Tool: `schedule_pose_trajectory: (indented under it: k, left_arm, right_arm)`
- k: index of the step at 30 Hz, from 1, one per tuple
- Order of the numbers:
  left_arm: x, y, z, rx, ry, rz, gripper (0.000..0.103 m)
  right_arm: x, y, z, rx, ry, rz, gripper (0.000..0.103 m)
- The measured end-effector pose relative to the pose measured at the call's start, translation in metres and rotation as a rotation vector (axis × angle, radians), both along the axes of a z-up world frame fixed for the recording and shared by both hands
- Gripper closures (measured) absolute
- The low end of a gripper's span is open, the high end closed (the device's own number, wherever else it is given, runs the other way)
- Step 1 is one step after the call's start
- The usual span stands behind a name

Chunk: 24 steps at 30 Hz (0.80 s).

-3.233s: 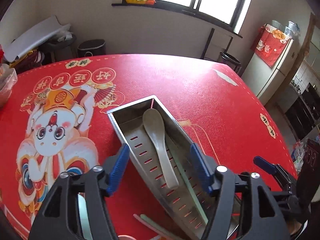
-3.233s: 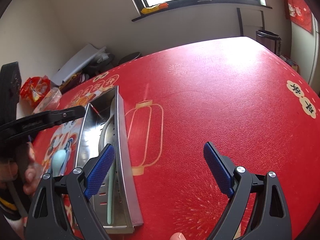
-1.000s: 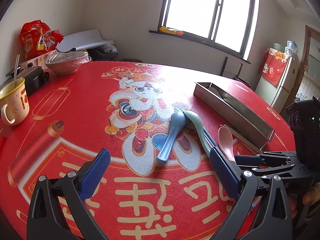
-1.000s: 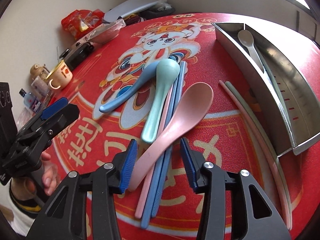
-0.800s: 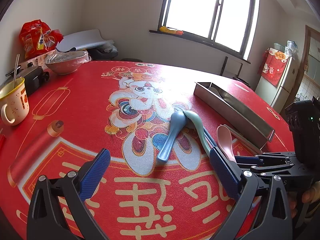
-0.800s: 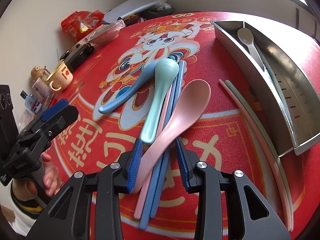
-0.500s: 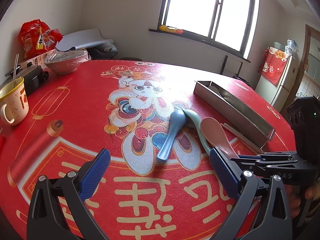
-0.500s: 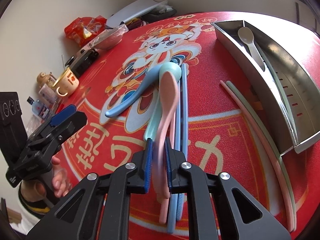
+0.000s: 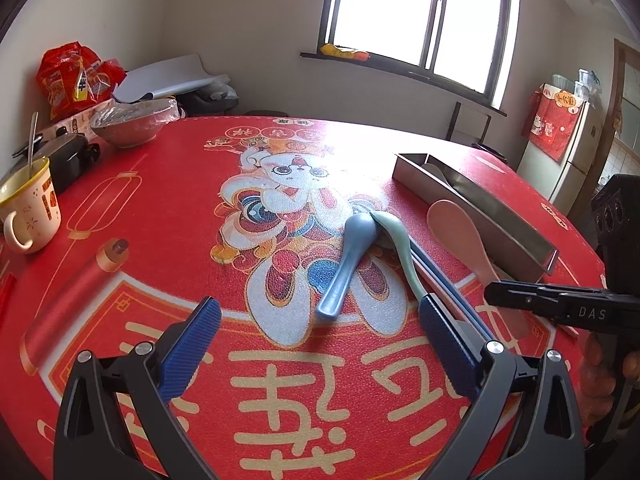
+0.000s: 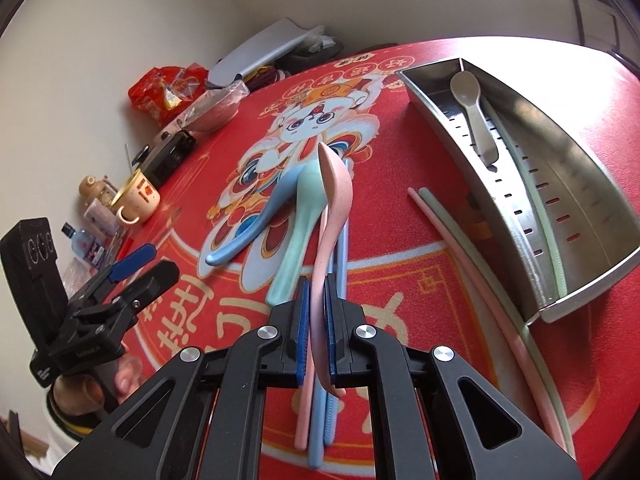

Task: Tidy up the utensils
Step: 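Close the right tool on the pink spoon handle and lift it, then grasp the pink chopstick with the left tool while the right tool holds the pink spoon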

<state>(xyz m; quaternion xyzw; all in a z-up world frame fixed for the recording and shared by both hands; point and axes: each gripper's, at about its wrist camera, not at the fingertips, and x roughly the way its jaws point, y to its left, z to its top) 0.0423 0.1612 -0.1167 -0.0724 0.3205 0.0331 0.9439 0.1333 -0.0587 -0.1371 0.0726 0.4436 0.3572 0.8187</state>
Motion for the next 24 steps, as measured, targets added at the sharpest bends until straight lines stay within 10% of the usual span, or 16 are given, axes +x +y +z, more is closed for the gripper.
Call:
schedule_pose_trajectory:
  k: [11,24]
  left_arm:
    - [0.010,-0.015,0.000,0.061,0.081,0.008,0.038]
    - [0.040,-0.082,0.000,-0.119,0.140,-0.088,0.089]
  right_arm:
    - [-0.002,-0.027,0.007,0.021,-0.123,0.005,0.096]
    - [-0.005,-0.041,0.007,0.130,-0.129,0.040,0.096]
